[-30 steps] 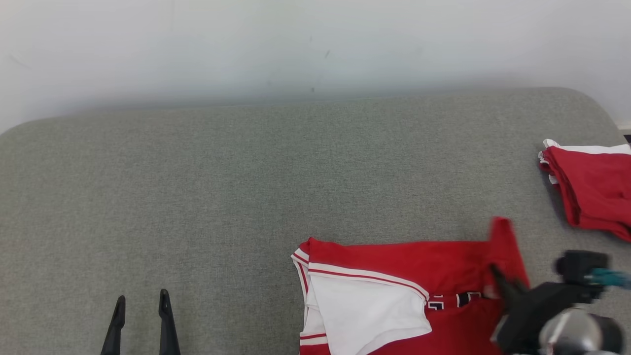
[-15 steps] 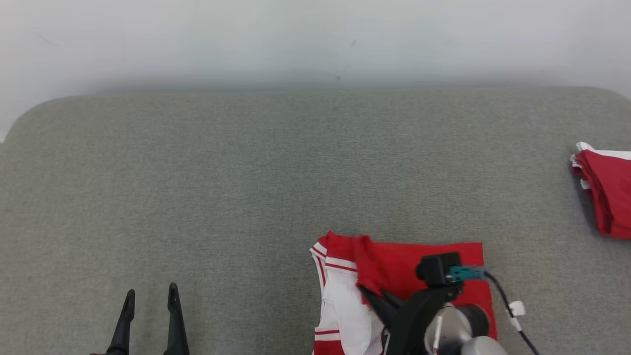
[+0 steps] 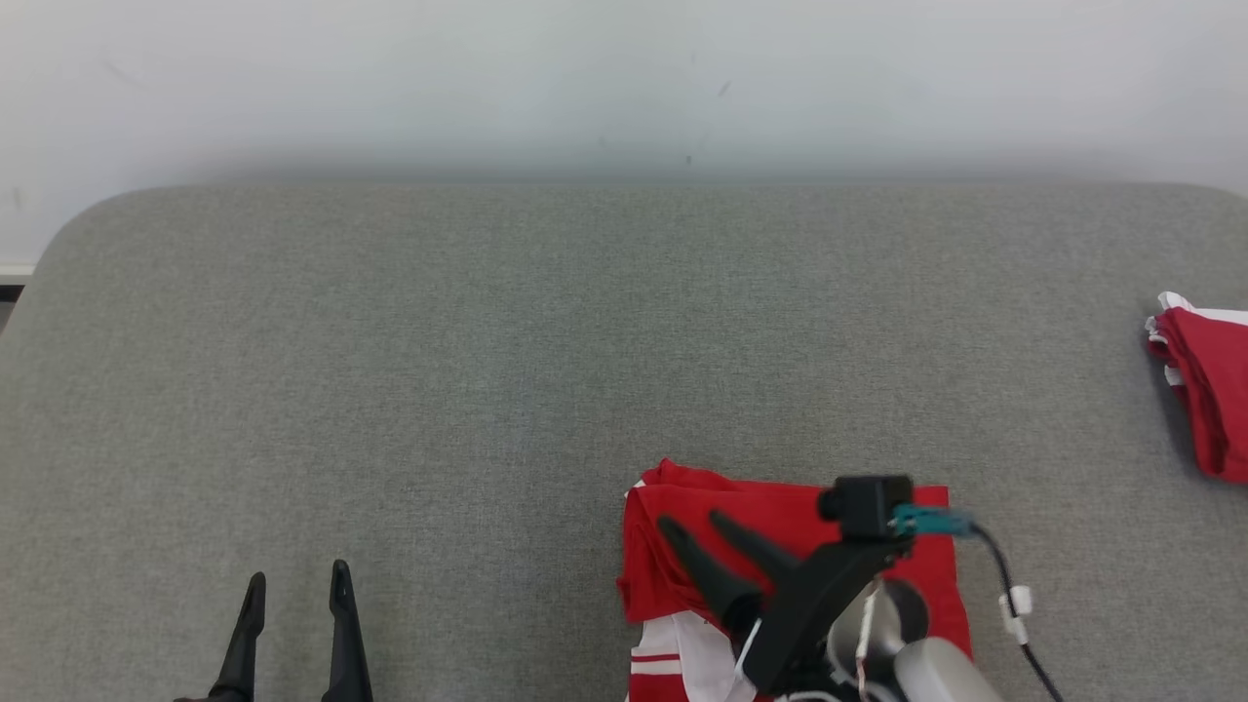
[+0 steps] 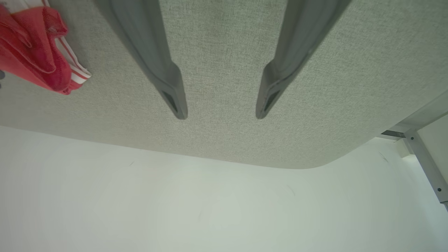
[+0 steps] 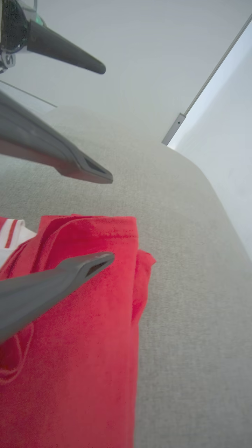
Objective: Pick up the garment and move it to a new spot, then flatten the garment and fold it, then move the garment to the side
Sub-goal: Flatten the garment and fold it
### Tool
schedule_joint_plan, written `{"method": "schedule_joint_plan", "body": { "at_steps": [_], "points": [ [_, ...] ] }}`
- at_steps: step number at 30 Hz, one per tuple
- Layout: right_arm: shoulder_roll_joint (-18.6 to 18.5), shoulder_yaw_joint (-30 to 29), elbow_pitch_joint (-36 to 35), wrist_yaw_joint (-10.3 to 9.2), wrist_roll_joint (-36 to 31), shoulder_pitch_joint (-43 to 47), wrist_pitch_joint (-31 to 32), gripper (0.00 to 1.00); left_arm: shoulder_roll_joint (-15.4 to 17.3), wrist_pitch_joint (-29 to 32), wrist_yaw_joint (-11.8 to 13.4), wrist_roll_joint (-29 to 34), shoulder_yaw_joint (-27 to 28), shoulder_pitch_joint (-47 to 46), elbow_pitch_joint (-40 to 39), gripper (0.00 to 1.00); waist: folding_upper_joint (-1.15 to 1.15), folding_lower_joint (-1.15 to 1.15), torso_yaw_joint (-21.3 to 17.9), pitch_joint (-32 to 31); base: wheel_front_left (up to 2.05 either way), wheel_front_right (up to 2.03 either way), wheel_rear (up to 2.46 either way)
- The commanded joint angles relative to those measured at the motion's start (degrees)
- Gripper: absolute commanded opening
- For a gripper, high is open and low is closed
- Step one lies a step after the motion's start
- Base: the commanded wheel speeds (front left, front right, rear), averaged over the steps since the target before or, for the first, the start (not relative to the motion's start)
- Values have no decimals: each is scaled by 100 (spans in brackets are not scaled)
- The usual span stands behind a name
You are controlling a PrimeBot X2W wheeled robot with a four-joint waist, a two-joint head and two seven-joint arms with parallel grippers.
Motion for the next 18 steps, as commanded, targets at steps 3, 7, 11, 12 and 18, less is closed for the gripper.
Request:
{"method": "schedule_joint_plan", "body": {
  "at_steps": [3,7,11,12,18],
  "points": [
    [0,-422,-509,-16,-67,36,-210,100,-22,-18,-2,44,51,66,-28,100,0,0,-94,-24,0,0,0],
    [7,-1415,-1043,-16,-834,356,-144,100,-44,-18,-14,70,63,74,-65,100,0,0,-173,-11,0,0,0],
    [2,-2266,-1436,-15,-1822,751,99,100,-68,-18,-45,79,35,48,-49,100,0,0,-212,4,0,0,0],
    [-9,-2350,-1507,-15,-2053,856,133,100,-76,-18,-53,81,30,39,-44,100,0,0,-221,4,0,0,0],
    [-81,-2030,-1280,-16,-2848,1288,-52,51,-104,-18,-112,95,33,-31,4,100,0,0,-296,53,0,0,0]
  ]
}}
